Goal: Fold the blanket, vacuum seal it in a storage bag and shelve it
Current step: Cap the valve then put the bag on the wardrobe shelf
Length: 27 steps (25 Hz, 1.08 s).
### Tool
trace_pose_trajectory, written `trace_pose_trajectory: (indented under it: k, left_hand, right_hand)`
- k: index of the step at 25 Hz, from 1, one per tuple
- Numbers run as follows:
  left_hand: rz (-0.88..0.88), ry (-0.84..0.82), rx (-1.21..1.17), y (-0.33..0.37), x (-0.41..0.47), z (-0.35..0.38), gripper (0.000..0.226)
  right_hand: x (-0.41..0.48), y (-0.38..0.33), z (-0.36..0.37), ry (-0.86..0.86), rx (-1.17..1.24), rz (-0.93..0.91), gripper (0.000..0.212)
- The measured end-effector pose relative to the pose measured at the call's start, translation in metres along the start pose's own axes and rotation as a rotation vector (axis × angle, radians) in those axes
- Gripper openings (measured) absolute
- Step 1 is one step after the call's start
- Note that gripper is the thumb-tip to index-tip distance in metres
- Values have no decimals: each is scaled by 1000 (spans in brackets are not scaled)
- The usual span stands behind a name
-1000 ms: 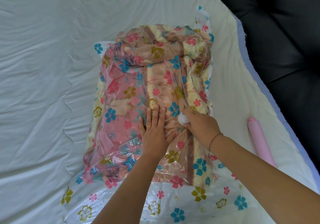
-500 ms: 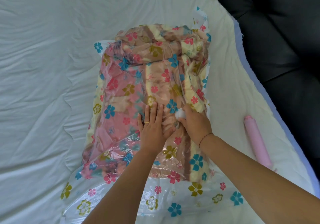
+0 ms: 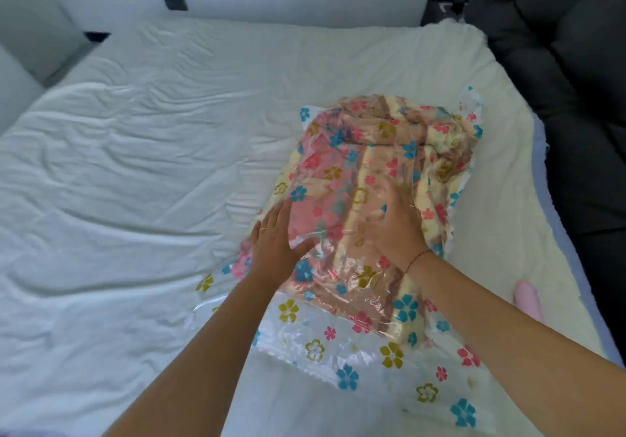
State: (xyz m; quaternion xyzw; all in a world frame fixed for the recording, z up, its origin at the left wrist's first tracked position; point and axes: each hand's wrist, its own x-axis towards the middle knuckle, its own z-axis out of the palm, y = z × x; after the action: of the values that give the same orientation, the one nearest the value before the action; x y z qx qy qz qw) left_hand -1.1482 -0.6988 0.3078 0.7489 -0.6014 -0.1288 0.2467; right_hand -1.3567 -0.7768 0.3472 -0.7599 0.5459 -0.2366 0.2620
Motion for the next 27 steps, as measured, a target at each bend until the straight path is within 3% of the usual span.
trace_pose_trajectory:
  k: [5, 11, 17, 22, 27]
  left_hand:
    - [-166, 163, -30, -28, -65, -70, 94]
    - [-397, 402, -18, -103, -169, -183, 104]
    - [-572, 627, 22, -194, -283, -313, 92]
    - [-733, 844, 104, -304, -387, -468, 87]
    - [-783, 984, 182, -390, -463, -614, 85]
  right_hand:
    - [-23, -70, 17, -121, 13, -158, 95]
    - [-62, -212, 87, -258, 139, -386, 95]
    - [-120, -390, 172, -407, 275, -643, 93]
    - [-192, -597, 269, -507, 408, -872, 90]
    - [-258, -778, 345, -606, 575, -942, 88]
